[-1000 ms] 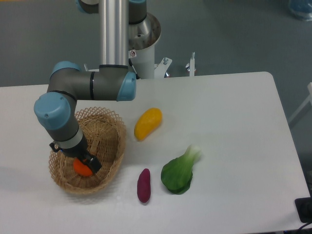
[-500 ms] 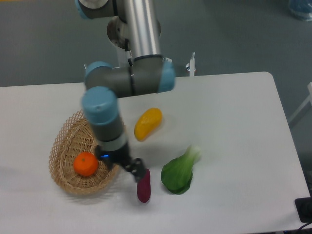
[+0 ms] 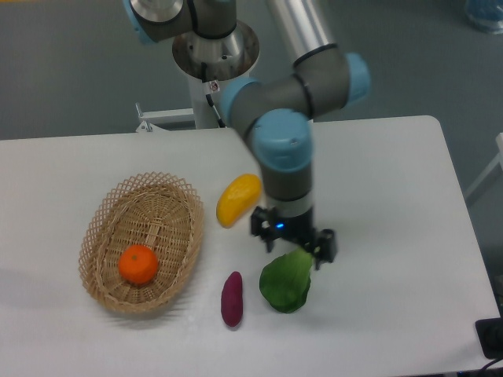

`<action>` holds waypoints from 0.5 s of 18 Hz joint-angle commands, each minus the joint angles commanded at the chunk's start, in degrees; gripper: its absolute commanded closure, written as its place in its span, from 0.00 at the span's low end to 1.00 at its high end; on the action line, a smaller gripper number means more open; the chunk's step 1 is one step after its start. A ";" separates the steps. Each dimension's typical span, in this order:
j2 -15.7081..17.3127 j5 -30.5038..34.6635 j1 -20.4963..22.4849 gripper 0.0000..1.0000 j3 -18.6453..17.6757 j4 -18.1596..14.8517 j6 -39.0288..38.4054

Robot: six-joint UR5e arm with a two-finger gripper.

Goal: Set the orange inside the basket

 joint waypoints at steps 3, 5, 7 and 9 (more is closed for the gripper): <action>0.18 -0.88 2.99 0.00 0.96 -3.85 4.85; 0.18 -0.79 4.13 0.00 2.37 -6.93 8.35; 0.18 -0.97 5.19 0.00 2.72 -7.47 11.35; 0.18 -1.06 5.20 0.00 2.46 -7.30 11.71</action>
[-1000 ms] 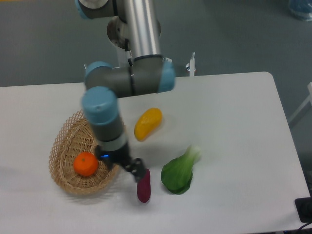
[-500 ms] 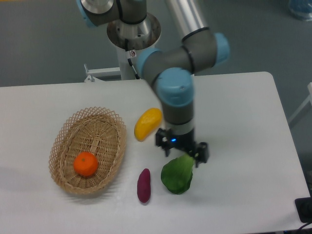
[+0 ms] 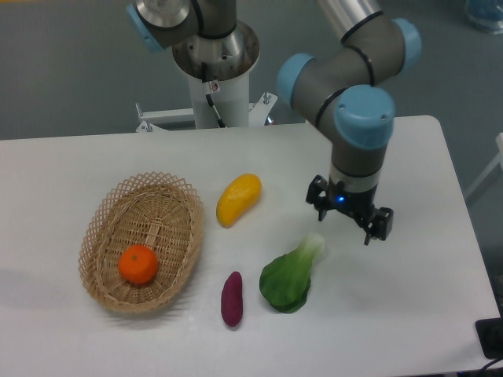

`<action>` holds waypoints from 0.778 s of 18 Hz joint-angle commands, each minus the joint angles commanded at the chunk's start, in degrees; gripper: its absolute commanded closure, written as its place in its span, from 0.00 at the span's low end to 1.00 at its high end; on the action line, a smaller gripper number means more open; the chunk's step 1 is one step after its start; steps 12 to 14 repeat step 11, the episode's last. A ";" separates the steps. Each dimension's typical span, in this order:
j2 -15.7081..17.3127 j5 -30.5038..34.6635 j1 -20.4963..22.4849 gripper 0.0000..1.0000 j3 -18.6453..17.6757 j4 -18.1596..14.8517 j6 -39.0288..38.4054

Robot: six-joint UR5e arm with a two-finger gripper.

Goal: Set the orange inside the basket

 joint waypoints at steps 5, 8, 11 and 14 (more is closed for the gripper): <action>-0.09 0.17 -0.18 0.00 -0.18 0.35 0.00; -0.09 0.35 -0.26 0.00 -0.26 0.53 -0.09; -0.09 0.61 -0.26 0.00 -0.35 0.53 -0.09; -0.09 0.61 -0.26 0.00 -0.35 0.53 -0.09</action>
